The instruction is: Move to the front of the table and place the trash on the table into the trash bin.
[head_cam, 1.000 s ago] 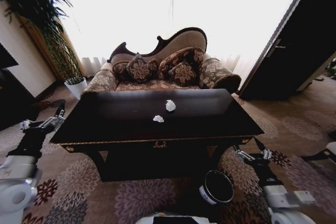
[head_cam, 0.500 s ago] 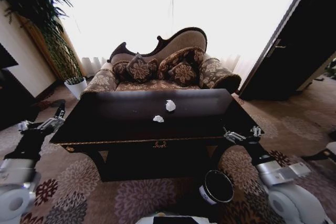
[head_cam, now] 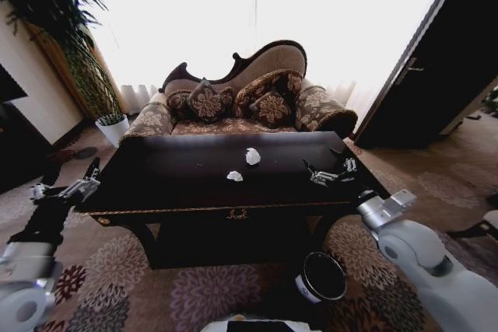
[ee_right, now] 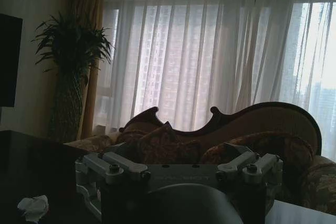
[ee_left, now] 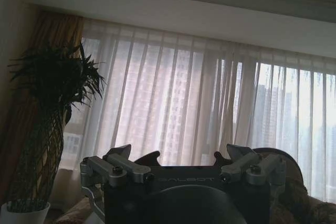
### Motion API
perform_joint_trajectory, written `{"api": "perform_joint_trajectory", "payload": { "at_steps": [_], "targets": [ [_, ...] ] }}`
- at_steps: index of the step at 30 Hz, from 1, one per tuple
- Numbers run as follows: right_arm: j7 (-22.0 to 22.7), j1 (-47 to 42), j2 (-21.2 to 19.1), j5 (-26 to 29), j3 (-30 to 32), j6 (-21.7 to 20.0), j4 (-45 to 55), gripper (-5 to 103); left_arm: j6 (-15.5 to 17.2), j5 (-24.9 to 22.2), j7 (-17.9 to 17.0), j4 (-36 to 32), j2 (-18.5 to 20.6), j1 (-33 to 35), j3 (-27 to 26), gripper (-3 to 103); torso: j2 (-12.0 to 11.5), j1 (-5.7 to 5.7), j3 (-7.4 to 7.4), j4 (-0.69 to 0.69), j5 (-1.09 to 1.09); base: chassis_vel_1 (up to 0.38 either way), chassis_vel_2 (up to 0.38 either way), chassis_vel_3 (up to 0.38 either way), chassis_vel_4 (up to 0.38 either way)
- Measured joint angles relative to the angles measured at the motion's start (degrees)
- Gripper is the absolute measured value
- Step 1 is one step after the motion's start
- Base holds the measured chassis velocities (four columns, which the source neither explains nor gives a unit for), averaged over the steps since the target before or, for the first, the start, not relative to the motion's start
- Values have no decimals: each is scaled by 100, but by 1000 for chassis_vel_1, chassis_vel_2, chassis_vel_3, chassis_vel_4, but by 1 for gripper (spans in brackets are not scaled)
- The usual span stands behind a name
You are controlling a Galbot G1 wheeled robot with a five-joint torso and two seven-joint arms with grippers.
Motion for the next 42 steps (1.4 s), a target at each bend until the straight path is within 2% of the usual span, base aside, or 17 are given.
{"api": "perform_joint_trajectory", "payload": {
  "at_steps": [4,9,13,16,18,19,22,25,28,35,42],
  "targets": [
    [22,909,-401,225,-711,-48,-335,100,13,155,16,-66,-124,29,66,100,0,0,0,1,-1,0,0,0,0],
    [17,1476,-538,382,-1264,-77,-602,100,15,250,39,-57,-145,36,121,100,0,0,0,-1,-1,0,0,0,0],
    [74,2372,-557,673,-2325,-245,-935,100,16,329,50,-35,-197,59,132,100,0,0,0,0,-2,0,0,0,0],
    [91,2893,-498,746,-2804,-309,-1103,100,16,368,53,-31,-228,66,154,100,0,0,-1,-1,-1,0,0,0,0],
    [101,3603,-376,790,-3471,-326,-1365,100,16,414,61,-34,-279,80,175,100,0,0,-1,2,-3,0,0,0,0],
    [101,3603,-376,790,-3471,-326,-1365,100,16,414,61,-34,-279,80,175,100,0,0,-1,2,-3,0,0,0,0],
    [122,4294,-250,904,-4225,-340,-1655,100,16,438,68,-45,-316,97,183,100,0,1,0,1,-3,0,0,0,0],
    [121,4497,-195,914,-4465,-345,-1753,100,15,439,69,-44,-318,97,169,100,0,1,0,0,-2,0,0,0,0],
    [121,5034,54,915,-5092,-374,-2076,100,11,437,70,-14,-323,82,129,100,0,0,0,0,-1,0,0,0,0],
    [188,5771,346,938,-5689,-520,-2486,100,5,446,73,32,-379,57,137,100,0,1,0,1,-2,0,0,0,0],
    [240,6529,567,1187,-6204,-1233,-2868,100,-5,467,76,153,-388,-21,154,100,0,0,-1,0,-2,0,0,0,0]
  ]
}}
